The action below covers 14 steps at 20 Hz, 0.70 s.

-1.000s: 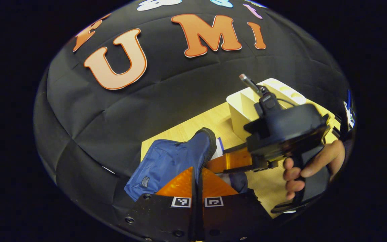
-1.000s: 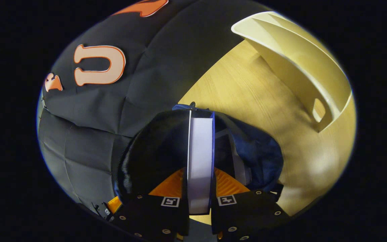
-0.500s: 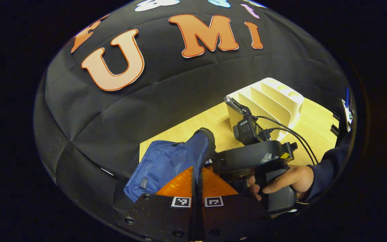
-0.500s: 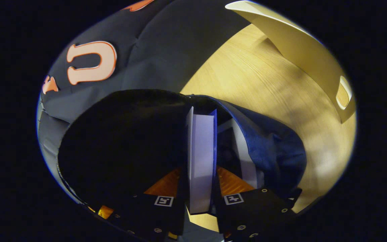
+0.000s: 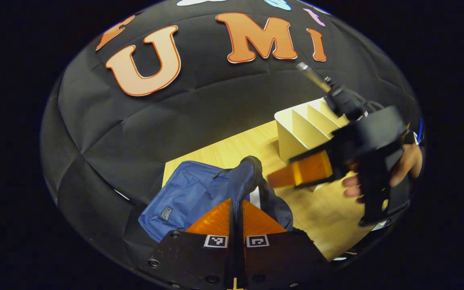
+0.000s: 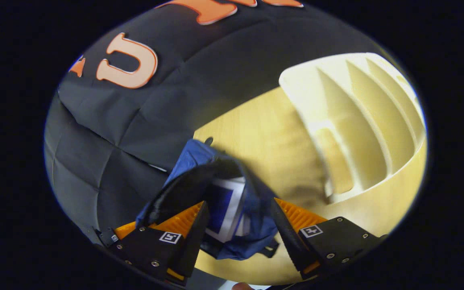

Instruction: Open the schoolbag, grab two books from the bookshelf and put them into the schoolbag.

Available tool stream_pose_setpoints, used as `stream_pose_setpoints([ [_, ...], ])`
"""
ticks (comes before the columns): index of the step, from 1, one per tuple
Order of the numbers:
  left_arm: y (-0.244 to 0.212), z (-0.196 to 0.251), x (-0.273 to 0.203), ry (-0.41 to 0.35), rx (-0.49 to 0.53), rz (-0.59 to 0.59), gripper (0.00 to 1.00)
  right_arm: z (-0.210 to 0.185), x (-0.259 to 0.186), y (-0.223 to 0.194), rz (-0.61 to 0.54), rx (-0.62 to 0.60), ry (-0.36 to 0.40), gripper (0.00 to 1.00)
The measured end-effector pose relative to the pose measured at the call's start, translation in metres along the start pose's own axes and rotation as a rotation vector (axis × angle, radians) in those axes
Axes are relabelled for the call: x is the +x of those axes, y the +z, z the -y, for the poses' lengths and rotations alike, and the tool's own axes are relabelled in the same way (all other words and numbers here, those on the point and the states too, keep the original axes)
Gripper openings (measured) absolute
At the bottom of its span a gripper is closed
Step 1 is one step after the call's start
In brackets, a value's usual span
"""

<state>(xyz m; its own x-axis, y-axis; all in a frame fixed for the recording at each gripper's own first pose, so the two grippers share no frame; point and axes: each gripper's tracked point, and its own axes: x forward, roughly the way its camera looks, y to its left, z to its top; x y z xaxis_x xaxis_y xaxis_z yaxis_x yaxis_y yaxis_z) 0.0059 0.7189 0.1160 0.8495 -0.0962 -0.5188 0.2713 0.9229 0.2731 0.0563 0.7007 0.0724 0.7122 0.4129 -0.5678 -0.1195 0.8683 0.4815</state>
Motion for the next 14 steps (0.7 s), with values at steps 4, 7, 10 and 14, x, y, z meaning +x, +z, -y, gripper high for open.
stream_pose_setpoints([
  [4,-0.005,0.014,0.008,0.001,0.001,-0.014,0.06,0.060,-0.065,0.068,0.174,-0.045,-0.109,0.93],
  [7,-0.010,0.024,0.014,-0.006,-0.015,-0.019,0.11,0.109,-0.117,0.112,0.289,-0.082,-0.224,0.93],
  [10,-0.012,0.040,0.016,-0.039,-0.057,-0.026,0.25,0.156,-0.169,0.132,0.372,-0.119,-0.334,0.94],
  [14,0.010,0.061,0.014,-0.072,-0.086,0.054,0.59,0.181,-0.223,0.157,0.480,-0.151,-0.413,0.96],
])
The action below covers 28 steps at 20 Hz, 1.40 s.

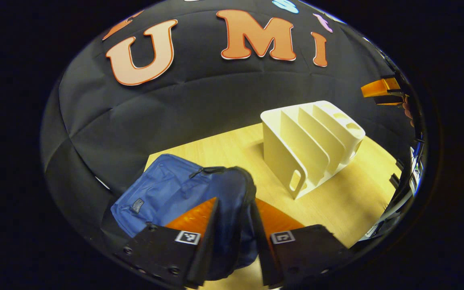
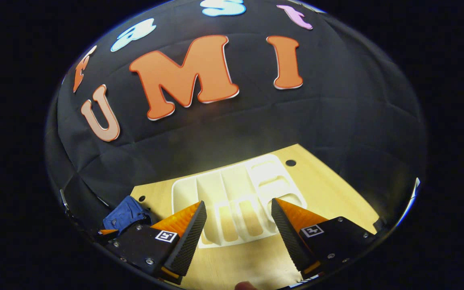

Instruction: Open the schoolbag, grab two books from the bookshelf and put them into the schoolbag.

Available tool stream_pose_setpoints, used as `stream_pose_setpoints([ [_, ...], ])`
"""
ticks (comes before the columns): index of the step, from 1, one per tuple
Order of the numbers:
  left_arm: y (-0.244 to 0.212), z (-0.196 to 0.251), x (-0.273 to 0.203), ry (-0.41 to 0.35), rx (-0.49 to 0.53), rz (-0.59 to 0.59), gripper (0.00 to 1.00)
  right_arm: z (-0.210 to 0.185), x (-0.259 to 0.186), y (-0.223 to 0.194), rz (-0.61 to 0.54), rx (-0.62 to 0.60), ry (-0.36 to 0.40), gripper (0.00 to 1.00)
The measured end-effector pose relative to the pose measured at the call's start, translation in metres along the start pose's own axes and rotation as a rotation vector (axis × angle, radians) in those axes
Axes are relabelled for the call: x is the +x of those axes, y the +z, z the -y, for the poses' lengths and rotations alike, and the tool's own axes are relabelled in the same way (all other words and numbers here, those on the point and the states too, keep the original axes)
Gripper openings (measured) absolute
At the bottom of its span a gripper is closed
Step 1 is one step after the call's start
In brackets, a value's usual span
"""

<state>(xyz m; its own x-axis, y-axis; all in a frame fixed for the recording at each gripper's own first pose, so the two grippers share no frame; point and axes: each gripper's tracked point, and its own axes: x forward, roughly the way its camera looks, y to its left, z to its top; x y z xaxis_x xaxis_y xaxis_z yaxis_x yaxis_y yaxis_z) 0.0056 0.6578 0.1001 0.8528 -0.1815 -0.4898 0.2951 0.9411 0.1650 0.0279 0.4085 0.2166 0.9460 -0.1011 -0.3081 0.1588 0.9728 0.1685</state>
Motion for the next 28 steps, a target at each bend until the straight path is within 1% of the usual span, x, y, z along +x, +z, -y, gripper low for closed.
stream_pose_setpoints([
  [1,0.009,0.008,0.000,-0.004,0.004,0.029,0.71,0.007,-0.008,0.008,0.031,0.000,-0.002,0.96],
  [3,0.027,0.023,-0.004,0.016,0.005,0.081,0.96,0.021,-0.017,0.023,0.081,-0.012,-0.011,0.95],
  [6,0.066,0.053,-0.022,0.059,-0.016,0.176,0.98,0.036,-0.027,0.030,0.090,-0.057,0.025,0.95],
  [8,0.089,0.073,-0.033,0.104,-0.041,0.224,0.98,0.043,-0.030,0.041,0.102,-0.081,0.070,0.96],
  [11,0.128,0.110,-0.066,0.170,-0.074,0.307,0.98,0.058,-0.044,0.066,0.179,-0.126,0.121,0.96],
  [12,0.136,0.121,-0.076,0.190,-0.083,0.334,1.00,0.061,-0.050,0.072,0.213,-0.146,0.140,0.95],
  [13,0.143,0.132,-0.083,0.210,-0.095,0.357,0.98,0.064,-0.057,0.078,0.248,-0.166,0.156,0.96],
  [14,0.150,0.143,-0.090,0.227,-0.111,0.379,0.97,0.065,-0.063,0.082,0.271,-0.181,0.178,0.95],
  [15,0.155,0.154,-0.099,0.246,-0.125,0.402,1.00,0.065,-0.071,0.084,0.293,-0.191,0.203,0.95],
  [16,0.164,0.162,-0.109,0.269,-0.137,0.436,0.97,0.065,-0.078,0.083,0.299,-0.198,0.227,0.95],
  [17,0.174,0.171,-0.122,0.289,-0.145,0.479,0.97,0.065,-0.084,0.082,0.307,-0.204,0.252,0.95],
  [18,0.188,0.180,-0.134,0.300,-0.145,0.532,1.00,0.068,-0.089,0.081,0.310,-0.210,0.270,1.00],
  [19,0.192,0.189,-0.143,0.312,-0.143,0.554,1.00,0.069,-0.096,0.082,0.315,-0.212,0.283,1.00],
  [20,0.198,0.196,-0.151,0.321,-0.133,0.578,1.00,0.071,-0.100,0.084,0.322,-0.209,0.289,1.00],
  [21,0.205,0.200,-0.159,0.325,-0.120,0.594,0.99,0.075,-0.105,0.086,0.331,-0.204,0.291,0.95],
  [24,0.227,0.206,-0.175,0.335,-0.079,0.657,0.99,0.081,-0.116,0.102,0.386,-0.201,0.267,0.95],
  [25,0.230,0.205,-0.175,0.338,-0.061,0.662,0.99,0.083,-0.119,0.107,0.399,-0.200,0.248,1.00],
  [26,0.233,0.206,-0.174,0.333,-0.043,0.665,0.99,0.080,-0.123,0.111,0.415,-0.198,0.247,0.96],
  [27,0.234,0.207,-0.171,0.320,-0.042,0.666,0.99,0.077,-0.125,0.115,0.427,-0.205,0.238,1.00],
  [28,0.235,0.206,-0.168,0.304,-0.044,0.665,0.99,0.079,-0.127,0.117,0.434,-0.216,0.219,0.95],
])
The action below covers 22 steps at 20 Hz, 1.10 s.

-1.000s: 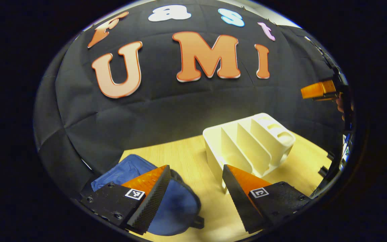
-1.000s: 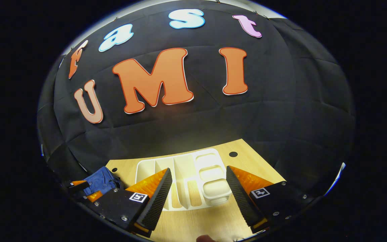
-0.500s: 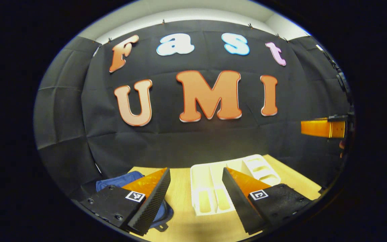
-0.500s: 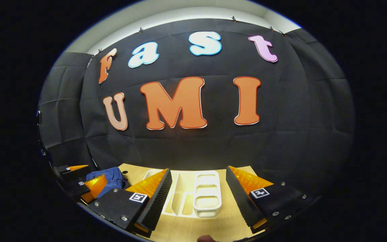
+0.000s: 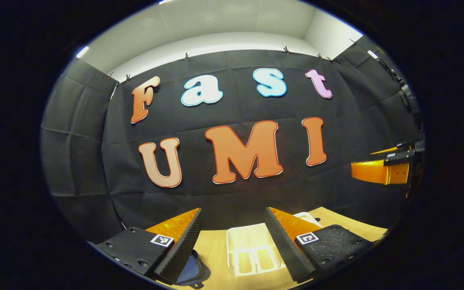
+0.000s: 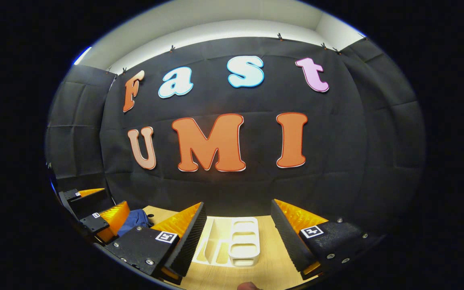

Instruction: Open the schoolbag, grab two books from the bookshelf and put them into the schoolbag.

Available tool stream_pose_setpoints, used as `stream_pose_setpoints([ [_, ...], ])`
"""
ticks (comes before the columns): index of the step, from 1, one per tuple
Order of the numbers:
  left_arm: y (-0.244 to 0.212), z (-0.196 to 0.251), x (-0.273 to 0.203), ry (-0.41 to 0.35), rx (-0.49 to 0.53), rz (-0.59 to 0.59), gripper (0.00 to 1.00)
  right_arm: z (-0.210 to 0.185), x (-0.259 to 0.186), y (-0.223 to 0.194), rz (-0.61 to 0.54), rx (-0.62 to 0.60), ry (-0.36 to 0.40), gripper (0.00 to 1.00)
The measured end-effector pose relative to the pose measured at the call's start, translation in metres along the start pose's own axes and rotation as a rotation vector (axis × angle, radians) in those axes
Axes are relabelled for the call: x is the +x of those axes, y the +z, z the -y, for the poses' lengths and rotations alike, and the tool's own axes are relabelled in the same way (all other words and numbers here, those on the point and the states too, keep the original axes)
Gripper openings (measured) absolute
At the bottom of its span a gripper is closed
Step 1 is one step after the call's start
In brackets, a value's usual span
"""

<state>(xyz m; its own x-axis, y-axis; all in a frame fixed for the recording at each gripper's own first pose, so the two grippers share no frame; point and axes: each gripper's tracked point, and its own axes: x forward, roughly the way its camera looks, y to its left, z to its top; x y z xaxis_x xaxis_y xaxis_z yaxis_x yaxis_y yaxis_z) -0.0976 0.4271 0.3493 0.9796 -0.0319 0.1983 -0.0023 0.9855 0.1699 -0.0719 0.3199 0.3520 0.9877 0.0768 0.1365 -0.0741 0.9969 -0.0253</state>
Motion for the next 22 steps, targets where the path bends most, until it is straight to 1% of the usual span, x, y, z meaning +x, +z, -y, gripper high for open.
stream_pose_setpoints([
  [3,-0.003,-0.005,0.010,-0.046,-0.025,0.000,0.99,0.005,-0.001,0.012,0.016,-0.021,-0.058,0.95],
  [5,0.001,-0.014,0.020,-0.074,-0.002,0.012,0.99,0.012,-0.001,0.023,0.027,-0.048,-0.114,0.95],
  [6,0.004,-0.017,0.027,-0.097,-0.004,0.019,0.99,0.017,0.000,0.029,0.035,-0.067,-0.152,1.00],
  [7,0.002,-0.020,0.034,-0.125,-0.027,0.017,0.94,0.020,0.002,0.035,0.040,-0.083,-0.189,1.00],
  [8,0.004,-0.025,0.042,-0.147,-0.057,0.024,0.95,0.023,0.000,0.040,0.046,-0.097,-0.224,0.95],
  [9,0.005,-0.031,0.048,-0.160,-0.076,0.024,0.99,0.024,-0.001,0.045,0.052,-0.109,-0.255,0.95],
  [10,0.006,-0.040,0.056,-0.163,-0.101,0.013,0.99,0.024,-0.004,0.049,0.055,-0.117,-0.283,0.95],
  [11,0.009,-0.049,0.062,-0.173,-0.130,0.006,0.95,0.023,-0.008,0.054,0.059,-0.119,-0.306,0.95],
  [13,0.021,-0.066,0.070,-0.176,-0.179,0.003,0.95,0.011,-0.012,0.063,0.073,-0.118,-0.312,0.95],
  [14,0.033,-0.076,0.071,-0.171,-0.192,0.014,1.00,0.006,-0.016,0.067,0.079,-0.129,-0.310,0.95],
  [15,0.045,-0.088,0.069,-0.162,-0.194,0.029,0.95,0.001,-0.017,0.072,0.087,-0.140,-0.307,0.95],
  [16,0.062,-0.097,0.067,-0.154,-0.191,0.051,0.99,-0.005,-0.018,0.080,0.099,-0.148,-0.303,0.95],
  [18,0.082,-0.109,0.063,-0.137,-0.189,0.065,0.99,-0.017,-0.021,0.095,0.122,-0.153,-0.287,0.95],
  [21,0.082,-0.114,0.058,-0.109,-0.183,0.064,0.98,-0.031,-0.024,0.108,0.159,-0.155,-0.272,0.95],
  [22,0.075,-0.115,0.057,-0.089,-0.196,0.057,0.98,-0.034,-0.026,0.107,0.167,-0.152,-0.267,1.00],
])
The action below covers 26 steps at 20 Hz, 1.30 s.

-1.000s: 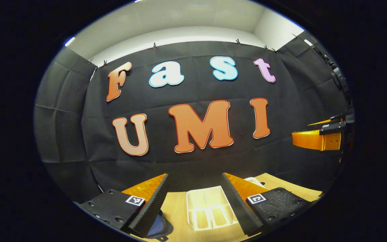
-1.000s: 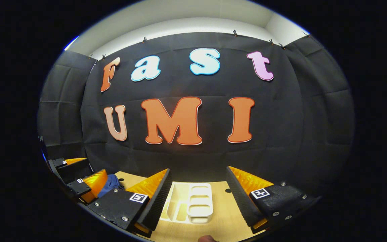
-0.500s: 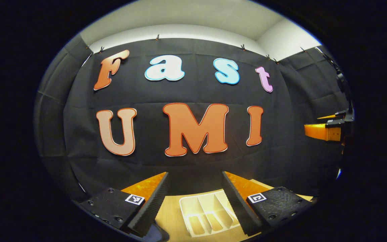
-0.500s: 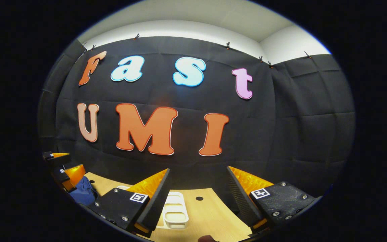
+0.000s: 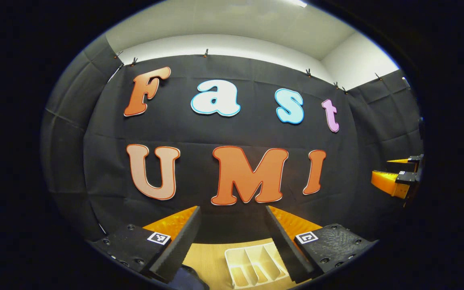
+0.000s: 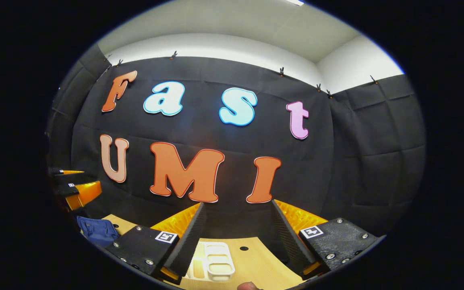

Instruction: Open the schoolbag, grab two books from the bookshelf and put them into the schoolbag.

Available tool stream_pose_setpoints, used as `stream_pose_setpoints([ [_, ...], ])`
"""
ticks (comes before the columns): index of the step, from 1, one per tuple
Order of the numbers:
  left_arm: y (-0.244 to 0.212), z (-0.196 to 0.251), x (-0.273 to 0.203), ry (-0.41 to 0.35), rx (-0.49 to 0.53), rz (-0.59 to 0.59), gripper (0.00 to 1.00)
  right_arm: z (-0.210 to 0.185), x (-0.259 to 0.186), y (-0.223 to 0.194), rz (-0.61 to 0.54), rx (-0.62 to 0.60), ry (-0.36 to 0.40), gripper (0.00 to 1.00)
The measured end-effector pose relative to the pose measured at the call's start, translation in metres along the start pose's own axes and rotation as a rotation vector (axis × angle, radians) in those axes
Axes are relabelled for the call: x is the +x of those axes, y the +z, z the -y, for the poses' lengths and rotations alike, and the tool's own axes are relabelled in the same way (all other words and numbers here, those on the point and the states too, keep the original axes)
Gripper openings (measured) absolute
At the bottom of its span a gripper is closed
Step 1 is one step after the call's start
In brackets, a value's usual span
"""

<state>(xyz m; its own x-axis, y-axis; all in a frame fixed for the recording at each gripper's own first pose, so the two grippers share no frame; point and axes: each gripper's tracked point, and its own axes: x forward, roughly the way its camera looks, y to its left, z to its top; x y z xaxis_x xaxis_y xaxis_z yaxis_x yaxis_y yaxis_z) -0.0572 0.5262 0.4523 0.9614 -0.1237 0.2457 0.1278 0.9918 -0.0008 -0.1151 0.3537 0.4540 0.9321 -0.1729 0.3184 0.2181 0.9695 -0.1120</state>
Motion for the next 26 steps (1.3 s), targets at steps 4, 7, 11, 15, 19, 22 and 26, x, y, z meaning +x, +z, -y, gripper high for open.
stream_pose_setpoints([
  [4,-0.035,0.009,-0.013,0.036,-0.026,-0.011,0.97,-0.014,-0.004,-0.025,-0.021,0.063,0.022,0.95],
  [7,-0.060,0.012,-0.025,0.080,-0.010,-0.050,0.96,-0.030,-0.002,-0.055,-0.094,0.088,0.106,0.94],
  [11,-0.070,0.022,-0.036,0.146,-0.051,-0.076,0.97,-0.025,-0.005,-0.066,-0.088,0.089,0.176,0.95],
  [15,-0.061,0.029,-0.044,0.193,-0.023,-0.049,0.97,-0.028,-0.004,-0.076,-0.083,0.102,0.207,1.00],
  [19,-0.067,0.045,-0.039,0.184,-0.006,-0.048,0.96,-0.032,-0.004,-0.091,-0.098,0.106,0.235,0.94],
  [22,-0.075,0.057,-0.035,0.166,0.009,-0.055,0.96,-0.030,-0.003,-0.098,-0.099,0.089,0.232,0.94],
  [26,-0.080,0.058,-0.027,0.154,0.028,-0.051,0.96,-0.026,0.001,-0.101,-0.096,0.081,0.218,0.94],
])
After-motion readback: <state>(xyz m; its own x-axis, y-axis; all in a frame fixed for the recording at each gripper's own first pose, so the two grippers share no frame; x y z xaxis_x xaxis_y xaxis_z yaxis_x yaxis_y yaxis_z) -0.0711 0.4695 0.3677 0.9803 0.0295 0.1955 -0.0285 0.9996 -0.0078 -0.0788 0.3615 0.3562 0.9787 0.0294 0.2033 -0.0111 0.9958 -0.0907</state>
